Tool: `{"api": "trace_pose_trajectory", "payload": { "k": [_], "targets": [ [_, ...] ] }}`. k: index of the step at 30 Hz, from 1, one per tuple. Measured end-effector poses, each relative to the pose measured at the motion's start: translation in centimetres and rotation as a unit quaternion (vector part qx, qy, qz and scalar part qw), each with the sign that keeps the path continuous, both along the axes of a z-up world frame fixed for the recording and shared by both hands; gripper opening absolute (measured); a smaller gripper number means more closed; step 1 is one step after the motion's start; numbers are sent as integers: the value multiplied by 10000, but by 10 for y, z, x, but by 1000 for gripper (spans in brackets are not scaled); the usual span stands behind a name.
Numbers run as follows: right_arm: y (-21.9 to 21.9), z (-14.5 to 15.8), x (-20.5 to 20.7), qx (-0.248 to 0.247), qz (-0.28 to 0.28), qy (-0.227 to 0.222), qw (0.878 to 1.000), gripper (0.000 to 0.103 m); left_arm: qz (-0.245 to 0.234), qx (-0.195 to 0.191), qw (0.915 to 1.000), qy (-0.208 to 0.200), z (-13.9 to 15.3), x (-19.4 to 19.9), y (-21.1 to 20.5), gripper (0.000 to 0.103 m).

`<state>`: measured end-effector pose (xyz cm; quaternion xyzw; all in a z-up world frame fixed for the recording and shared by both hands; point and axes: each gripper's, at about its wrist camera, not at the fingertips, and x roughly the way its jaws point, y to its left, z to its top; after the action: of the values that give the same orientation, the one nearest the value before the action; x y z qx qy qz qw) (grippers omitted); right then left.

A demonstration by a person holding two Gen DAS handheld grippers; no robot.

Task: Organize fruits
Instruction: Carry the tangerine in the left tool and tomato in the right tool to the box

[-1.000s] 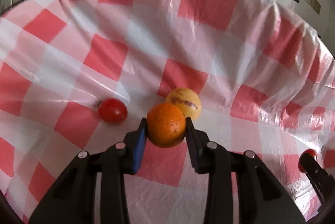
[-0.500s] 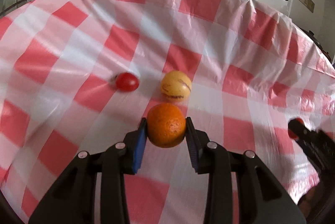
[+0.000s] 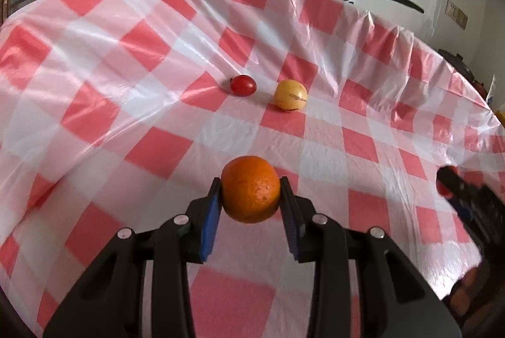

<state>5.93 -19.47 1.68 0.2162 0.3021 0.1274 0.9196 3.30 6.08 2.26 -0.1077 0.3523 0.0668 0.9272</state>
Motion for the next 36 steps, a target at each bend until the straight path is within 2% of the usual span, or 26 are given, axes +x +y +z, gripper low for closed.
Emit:
{"api": "trace_pose_trajectory", "payload": {
  "k": [4, 8, 12, 18, 20, 25, 29, 36],
  "targets": [
    [20, 7, -52, -128, 325, -167, 9993, 40, 68, -81, 9999, -105, 1, -33, 6, 36],
    [36, 9, -87, -179, 618, -205, 9977, 40, 165, -252, 9992, -250, 1, -67, 20, 36],
    [52, 13, -117, -189, 992, -269, 9945, 40, 243, -750, 9966, -250, -2, -98, 44, 36],
    [84, 18, -148, -147, 1639, -294, 9859, 40, 370, -232, 9980, -447, 8, -145, 64, 36],
    [97, 18, -157, -194, 1867, -289, 9818, 40, 410, -330, 9979, -389, 6, -159, 76, 36],
    [136, 17, -185, -426, 2464, -311, 9677, 40, 649, -371, 9968, -266, 1, -193, 105, 36],
    [161, 16, -202, -612, 2842, -330, 9562, 40, 846, -146, 9960, -253, -1, -219, 124, 36],
    [210, 13, -244, -937, 3645, -468, 9253, 40, 1246, -80, 9917, -295, -2, -265, 162, 36]
  ]
}}
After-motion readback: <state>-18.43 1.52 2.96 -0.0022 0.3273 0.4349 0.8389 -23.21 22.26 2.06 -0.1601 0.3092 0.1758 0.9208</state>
